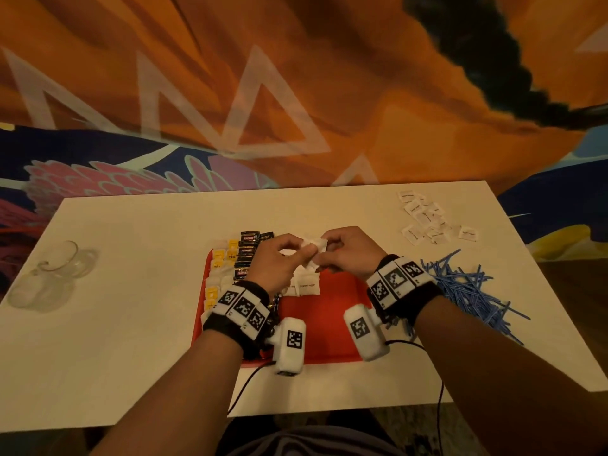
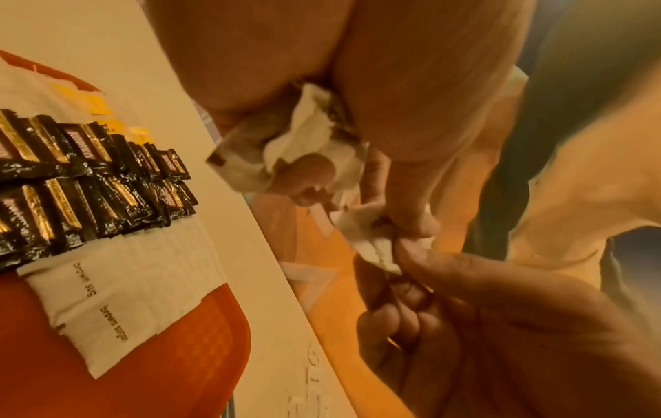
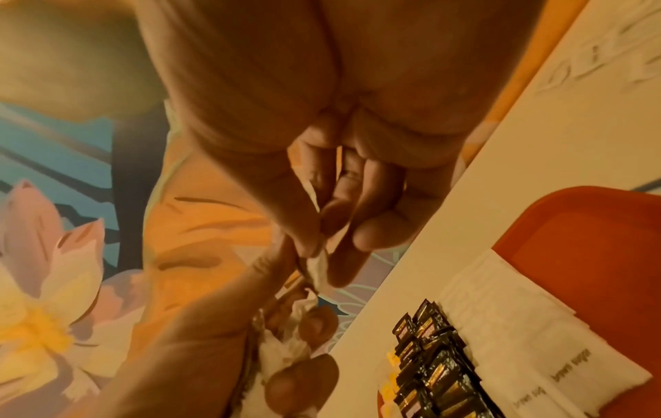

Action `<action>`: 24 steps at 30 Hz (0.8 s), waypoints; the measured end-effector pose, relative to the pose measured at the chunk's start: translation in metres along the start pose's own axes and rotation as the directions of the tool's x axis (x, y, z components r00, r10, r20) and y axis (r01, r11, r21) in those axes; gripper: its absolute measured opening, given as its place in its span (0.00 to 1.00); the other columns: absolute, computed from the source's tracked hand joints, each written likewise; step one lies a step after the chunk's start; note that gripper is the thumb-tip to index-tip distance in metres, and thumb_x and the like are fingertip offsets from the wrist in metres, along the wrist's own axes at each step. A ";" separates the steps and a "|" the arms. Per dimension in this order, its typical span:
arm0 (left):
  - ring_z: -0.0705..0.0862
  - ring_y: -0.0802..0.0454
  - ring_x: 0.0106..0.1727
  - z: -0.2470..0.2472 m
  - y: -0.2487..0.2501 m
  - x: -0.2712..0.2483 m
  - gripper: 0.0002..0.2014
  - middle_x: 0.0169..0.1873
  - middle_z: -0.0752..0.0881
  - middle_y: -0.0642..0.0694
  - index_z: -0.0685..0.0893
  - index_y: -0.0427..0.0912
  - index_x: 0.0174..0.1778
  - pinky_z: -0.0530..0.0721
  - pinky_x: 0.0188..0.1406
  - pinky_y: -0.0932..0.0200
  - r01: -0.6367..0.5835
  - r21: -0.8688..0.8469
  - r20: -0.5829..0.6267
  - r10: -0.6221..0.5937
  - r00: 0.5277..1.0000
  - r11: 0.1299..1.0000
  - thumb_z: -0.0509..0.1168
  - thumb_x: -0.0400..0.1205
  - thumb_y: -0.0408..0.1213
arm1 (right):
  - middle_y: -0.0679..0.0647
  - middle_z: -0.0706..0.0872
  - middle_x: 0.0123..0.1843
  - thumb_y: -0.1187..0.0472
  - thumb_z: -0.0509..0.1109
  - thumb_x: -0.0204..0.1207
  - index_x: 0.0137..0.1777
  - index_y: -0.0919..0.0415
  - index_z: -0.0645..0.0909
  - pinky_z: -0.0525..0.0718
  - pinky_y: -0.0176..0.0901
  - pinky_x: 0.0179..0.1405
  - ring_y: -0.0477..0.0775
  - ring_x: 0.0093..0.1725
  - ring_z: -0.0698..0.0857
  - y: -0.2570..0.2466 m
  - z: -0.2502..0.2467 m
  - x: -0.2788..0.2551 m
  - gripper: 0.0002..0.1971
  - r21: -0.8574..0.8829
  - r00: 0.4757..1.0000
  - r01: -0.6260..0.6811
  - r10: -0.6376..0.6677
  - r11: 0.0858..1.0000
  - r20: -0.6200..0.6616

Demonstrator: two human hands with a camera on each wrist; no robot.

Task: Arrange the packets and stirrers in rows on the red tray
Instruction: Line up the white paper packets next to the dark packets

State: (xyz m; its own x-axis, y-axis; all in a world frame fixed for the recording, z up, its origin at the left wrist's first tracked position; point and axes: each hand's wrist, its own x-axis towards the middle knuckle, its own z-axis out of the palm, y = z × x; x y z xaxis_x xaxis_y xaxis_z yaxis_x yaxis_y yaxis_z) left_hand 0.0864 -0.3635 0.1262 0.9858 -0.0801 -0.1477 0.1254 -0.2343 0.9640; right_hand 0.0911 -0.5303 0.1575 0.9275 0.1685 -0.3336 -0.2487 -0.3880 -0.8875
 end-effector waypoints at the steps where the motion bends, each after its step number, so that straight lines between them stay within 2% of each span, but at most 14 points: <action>1: 0.77 0.60 0.25 0.000 -0.002 -0.001 0.08 0.34 0.86 0.49 0.85 0.43 0.37 0.72 0.25 0.61 0.025 -0.040 -0.011 -0.025 1.000 0.999 0.75 0.79 0.40 | 0.51 0.87 0.29 0.71 0.77 0.69 0.37 0.58 0.85 0.86 0.44 0.34 0.45 0.29 0.88 0.001 0.001 0.001 0.08 -0.011 0.999 0.009 -0.010 1.000 -0.048; 2: 0.76 0.54 0.26 0.000 -0.003 -0.002 0.10 0.32 0.84 0.46 0.82 0.42 0.36 0.72 0.23 0.60 0.062 -0.102 -0.019 -0.065 0.998 0.993 0.75 0.80 0.40 | 0.49 0.87 0.29 0.69 0.78 0.68 0.36 0.55 0.86 0.87 0.47 0.38 0.46 0.31 0.89 0.003 0.002 0.002 0.08 -0.024 0.993 0.021 -0.024 0.999 -0.114; 4: 0.74 0.48 0.27 0.001 -0.006 -0.005 0.11 0.28 0.80 0.44 0.79 0.41 0.39 0.71 0.18 0.61 0.142 -0.202 -0.009 -0.147 0.989 0.969 0.75 0.80 0.38 | 0.44 0.88 0.30 0.66 0.78 0.68 0.32 0.49 0.87 0.87 0.46 0.42 0.46 0.33 0.88 0.005 0.005 0.003 0.10 -0.016 0.971 0.053 -0.055 0.998 -0.232; 6: 0.74 0.50 0.24 0.003 -0.006 -0.009 0.06 0.24 0.79 0.48 0.83 0.40 0.43 0.71 0.15 0.63 0.175 -0.238 0.023 -0.175 0.984 0.955 0.74 0.81 0.36 | 0.45 0.88 0.30 0.66 0.77 0.69 0.31 0.48 0.87 0.85 0.43 0.42 0.45 0.34 0.87 0.005 0.009 0.004 0.12 0.057 0.955 0.090 -0.070 0.994 -0.289; 8: 0.74 0.52 0.24 0.004 -0.007 -0.013 0.03 0.24 0.78 0.50 0.86 0.40 0.46 0.70 0.14 0.64 0.177 -0.277 0.035 -0.174 0.984 0.945 0.72 0.81 0.34 | 0.47 0.88 0.31 0.65 0.77 0.70 0.32 0.48 0.87 0.84 0.46 0.40 0.50 0.35 0.87 0.006 0.013 0.005 0.11 0.122 0.947 0.108 -0.065 0.987 -0.315; 10: 0.73 0.54 0.25 0.004 -0.006 -0.014 0.03 0.27 0.78 0.49 0.86 0.39 0.48 0.70 0.15 0.64 0.191 -0.350 0.021 -0.195 0.980 0.917 0.71 0.82 0.34 | 0.46 0.88 0.35 0.59 0.80 0.69 0.35 0.48 0.86 0.86 0.48 0.37 0.54 0.37 0.88 0.007 0.015 0.003 0.07 0.147 0.960 0.080 -0.036 0.986 -0.279; 12: 0.74 0.56 0.27 0.002 -0.006 -0.014 0.02 0.29 0.80 0.50 0.85 0.41 0.49 0.70 0.15 0.63 0.200 -0.423 0.009 -0.216 0.976 0.884 0.70 0.83 0.35 | 0.47 0.88 0.36 0.57 0.82 0.68 0.37 0.50 0.85 0.84 0.45 0.34 0.52 0.38 0.87 0.010 0.018 0.001 0.07 0.123 0.980 0.047 -0.022 0.991 -0.200; 15: 0.75 0.56 0.27 -0.001 -0.008 -0.012 0.01 0.33 0.81 0.47 0.85 0.42 0.49 0.71 0.16 0.63 0.211 -0.443 -0.003 -0.237 0.971 0.871 0.69 0.84 0.34 | 0.52 0.88 0.32 0.63 0.79 0.73 0.38 0.54 0.84 0.81 0.42 0.34 0.52 0.37 0.87 0.009 0.022 0.000 0.07 0.115 0.987 0.024 -0.006 0.993 -0.158; 17: 0.74 0.54 0.27 -0.005 -0.010 -0.012 0.02 0.35 0.81 0.43 0.85 0.42 0.50 0.71 0.16 0.63 0.230 -0.412 0.010 -0.248 0.969 0.882 0.70 0.83 0.35 | 0.52 0.88 0.31 0.65 0.75 0.76 0.40 0.54 0.84 0.80 0.41 0.34 0.48 0.33 0.86 0.007 0.022 0.002 0.06 0.140 0.986 0.018 0.006 0.990 -0.167; 19: 0.74 0.53 0.28 -0.009 -0.009 -0.013 0.03 0.37 0.82 0.43 0.87 0.42 0.51 0.70 0.17 0.63 0.242 -0.381 0.029 -0.250 0.968 0.892 0.70 0.83 0.36 | 0.49 0.88 0.30 0.63 0.75 0.76 0.39 0.52 0.85 0.80 0.37 0.36 0.43 0.32 0.86 0.006 0.020 0.005 0.07 0.042 0.983 0.052 -0.044 0.998 -0.176; 22: 0.75 0.53 0.27 -0.015 -0.005 -0.011 0.08 0.36 0.85 0.45 0.90 0.42 0.45 0.71 0.18 0.62 0.199 -0.322 -0.023 -0.218 0.976 0.926 0.71 0.83 0.43 | 0.44 0.88 0.34 0.59 0.76 0.75 0.40 0.49 0.88 0.75 0.25 0.38 0.38 0.35 0.84 0.005 0.016 0.007 0.04 -0.238 0.977 0.113 -0.151 0.965 -0.148; 24: 0.75 0.53 0.27 -0.017 -0.004 -0.009 0.09 0.34 0.86 0.46 0.91 0.44 0.41 0.72 0.19 0.61 0.156 -0.275 -0.073 -0.182 0.981 0.949 0.72 0.82 0.44 | 0.44 0.89 0.37 0.57 0.76 0.75 0.40 0.48 0.89 0.75 0.27 0.39 0.38 0.38 0.83 0.005 0.015 0.009 0.04 -0.248 0.973 0.131 -0.173 0.960 -0.152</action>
State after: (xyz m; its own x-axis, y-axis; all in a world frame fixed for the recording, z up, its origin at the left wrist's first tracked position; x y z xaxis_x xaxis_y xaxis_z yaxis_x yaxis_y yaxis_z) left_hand 0.0792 -0.3456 0.1276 0.9519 0.0344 -0.3044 0.3034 0.0312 0.9524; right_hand 0.0936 -0.5174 0.1454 0.9881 0.0927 -0.1229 -0.0477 -0.5747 -0.8170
